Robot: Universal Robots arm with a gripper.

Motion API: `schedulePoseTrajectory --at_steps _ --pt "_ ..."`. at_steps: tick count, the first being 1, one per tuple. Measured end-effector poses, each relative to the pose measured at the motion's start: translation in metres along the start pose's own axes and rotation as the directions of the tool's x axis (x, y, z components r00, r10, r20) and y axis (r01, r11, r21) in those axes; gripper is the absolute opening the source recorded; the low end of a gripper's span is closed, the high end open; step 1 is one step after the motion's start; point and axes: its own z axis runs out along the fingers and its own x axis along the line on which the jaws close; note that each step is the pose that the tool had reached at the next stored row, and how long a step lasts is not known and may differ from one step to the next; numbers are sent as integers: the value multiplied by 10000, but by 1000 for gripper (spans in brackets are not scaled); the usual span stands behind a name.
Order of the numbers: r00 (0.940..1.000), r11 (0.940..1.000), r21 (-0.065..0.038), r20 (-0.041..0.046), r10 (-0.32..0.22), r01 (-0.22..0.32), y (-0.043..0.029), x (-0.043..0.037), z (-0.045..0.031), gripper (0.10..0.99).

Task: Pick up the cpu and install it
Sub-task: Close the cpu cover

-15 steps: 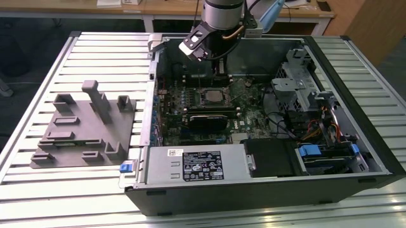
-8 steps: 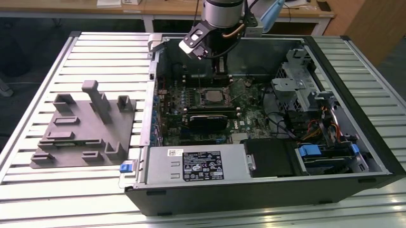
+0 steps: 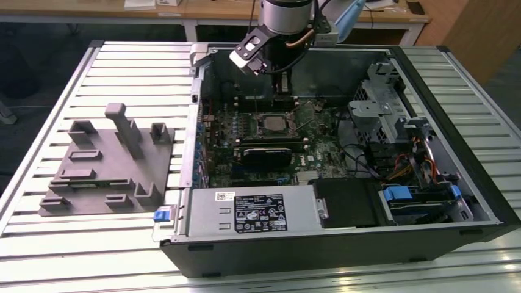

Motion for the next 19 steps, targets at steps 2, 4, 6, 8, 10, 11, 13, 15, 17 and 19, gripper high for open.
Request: schedulePoseTrajectory --at_steps 2,4,6,8,10,11,13,15,17,19 --pt "10000 10000 3 4 0 0 0 0 -3 106" --pt "10000 10000 4 5 -2 2 11 0 -3 106" --pt "10000 10000 3 4 -1 1 34 0 -2 106" --pt "10000 10000 3 5 -1 1 59 0 -1 106" --pt "10000 10000 2 4 0 0 85 1 0 106" --pt "10000 10000 2 4 0 0 97 1 1 106" --pt "10000 10000 3 4 0 0 121 1 2 106" --pt "10000 10000 3 5 -1 1 149 2 2 106" --pt "10000 10000 3 4 0 0 180 2 4 106" --pt "10000 10000 2 3 1 -1 211 3 5 106"
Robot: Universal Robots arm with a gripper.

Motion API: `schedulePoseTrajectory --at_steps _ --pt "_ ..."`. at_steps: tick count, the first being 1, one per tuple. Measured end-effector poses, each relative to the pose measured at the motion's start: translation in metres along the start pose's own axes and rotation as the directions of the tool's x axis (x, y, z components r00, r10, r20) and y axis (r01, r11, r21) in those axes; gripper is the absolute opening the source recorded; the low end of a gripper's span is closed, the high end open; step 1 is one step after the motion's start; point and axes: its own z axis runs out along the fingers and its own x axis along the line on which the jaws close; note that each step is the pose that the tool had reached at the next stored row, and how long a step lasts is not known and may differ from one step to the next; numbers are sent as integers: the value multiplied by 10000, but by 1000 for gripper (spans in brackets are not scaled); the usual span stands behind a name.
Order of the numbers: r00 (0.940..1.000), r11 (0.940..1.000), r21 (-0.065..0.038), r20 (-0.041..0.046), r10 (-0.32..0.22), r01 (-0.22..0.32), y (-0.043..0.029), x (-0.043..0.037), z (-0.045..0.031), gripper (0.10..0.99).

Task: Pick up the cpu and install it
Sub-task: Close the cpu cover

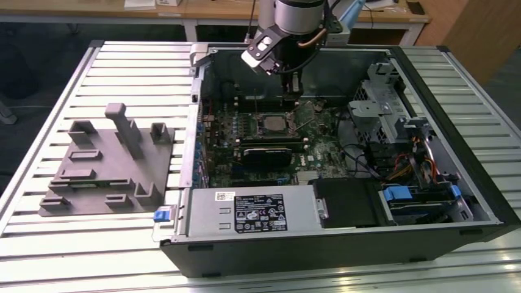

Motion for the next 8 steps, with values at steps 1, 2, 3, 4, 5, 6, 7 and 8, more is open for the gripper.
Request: schedulePoseTrajectory --at_steps 1,2,3,4,5,6,7,8 --pt "10000 10000 0 0 -1 1 17 0 0 106" --pt "10000 10000 0 0 -1 1 35 0 1 106" --pt "10000 10000 0 1 -2 2 59 1 2 106" --pt "10000 10000 0 0 -1 1 85 1 3 106" --pt "10000 10000 0 0 0 0 114 2 4 106" --pt "10000 10000 0 0 -1 1 144 2 5 106" --pt "10000 10000 0 0 -2 2 174 2 6 106" --pt "10000 10000 0 0 0 0 204 3 7 106"
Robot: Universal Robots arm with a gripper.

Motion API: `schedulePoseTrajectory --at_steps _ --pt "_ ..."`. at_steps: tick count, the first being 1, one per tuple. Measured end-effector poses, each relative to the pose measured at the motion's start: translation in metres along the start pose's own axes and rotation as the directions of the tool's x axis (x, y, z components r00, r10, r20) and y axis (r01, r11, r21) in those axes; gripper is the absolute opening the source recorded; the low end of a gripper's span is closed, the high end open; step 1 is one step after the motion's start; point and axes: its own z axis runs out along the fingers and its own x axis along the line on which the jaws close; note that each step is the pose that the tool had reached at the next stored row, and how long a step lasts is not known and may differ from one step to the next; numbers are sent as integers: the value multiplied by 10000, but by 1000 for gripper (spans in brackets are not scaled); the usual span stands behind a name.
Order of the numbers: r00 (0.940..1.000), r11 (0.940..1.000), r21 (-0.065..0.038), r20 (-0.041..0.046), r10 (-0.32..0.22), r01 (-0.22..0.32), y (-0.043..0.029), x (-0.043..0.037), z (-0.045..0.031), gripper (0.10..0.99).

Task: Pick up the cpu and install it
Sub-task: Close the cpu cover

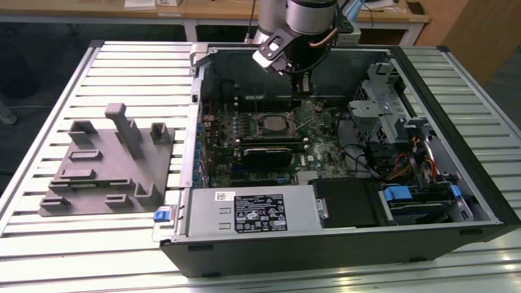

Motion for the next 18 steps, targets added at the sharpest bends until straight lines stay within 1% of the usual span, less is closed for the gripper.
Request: schedulePoseTrajectory --at_steps 8,16,18 --pt "10000 10000 1 0 -2 2 251 4 8 106" --pt "10000 10000 0 1 -2 2 544 8 18 106" --pt "10000 10000 0 -2 -3 3 579 9 23 106"
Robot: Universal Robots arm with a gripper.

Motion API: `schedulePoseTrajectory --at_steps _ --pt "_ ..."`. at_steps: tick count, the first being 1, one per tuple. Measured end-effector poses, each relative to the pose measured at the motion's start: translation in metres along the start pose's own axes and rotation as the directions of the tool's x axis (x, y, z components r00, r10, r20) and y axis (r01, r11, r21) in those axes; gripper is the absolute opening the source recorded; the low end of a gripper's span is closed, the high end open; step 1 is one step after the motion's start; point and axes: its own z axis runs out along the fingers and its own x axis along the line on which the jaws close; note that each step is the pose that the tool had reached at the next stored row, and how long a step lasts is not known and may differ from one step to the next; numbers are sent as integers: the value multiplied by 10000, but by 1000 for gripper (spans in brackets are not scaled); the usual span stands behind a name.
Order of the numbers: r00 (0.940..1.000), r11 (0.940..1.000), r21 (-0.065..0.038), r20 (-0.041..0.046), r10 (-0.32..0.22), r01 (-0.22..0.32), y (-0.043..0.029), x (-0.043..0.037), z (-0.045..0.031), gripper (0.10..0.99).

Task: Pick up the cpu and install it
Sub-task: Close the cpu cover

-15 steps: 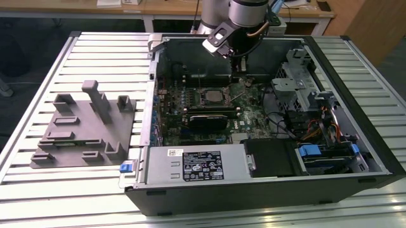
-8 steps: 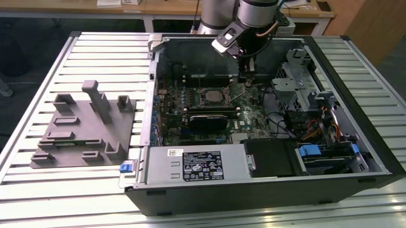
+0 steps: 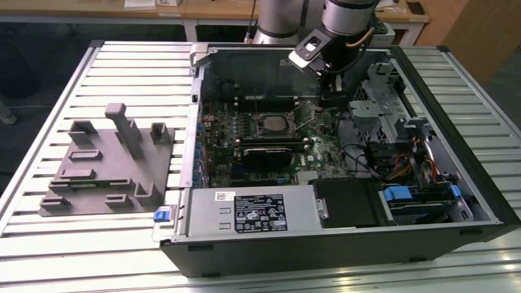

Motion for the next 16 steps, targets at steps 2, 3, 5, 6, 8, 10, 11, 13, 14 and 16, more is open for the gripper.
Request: schedulePoseTrajectory --at_steps 2,3,5,6,8,10,11,13,14,16 --pt "10000 10000 1 3 2 -2 7 0 32 106" --pt "10000 10000 0 2 2 -2 8 0 49 106" --pt "10000 10000 1 2 2 -2 8 0 84 106" --pt "10000 10000 0 2 2 -2 9 0 103 106" --pt "10000 10000 0 2 1 -1 10 0 140 106" --pt "10000 10000 1 3 2 -2 10 0 175 106" --pt "10000 10000 1 2 2 -2 11 0 188 106" --pt "10000 10000 0 2 2 -2 11 0 196 106" --pt "10000 10000 1 5 2 -2 11 -1 198 106" --pt "10000 10000 1 3 1 -1 2 0 201 106"
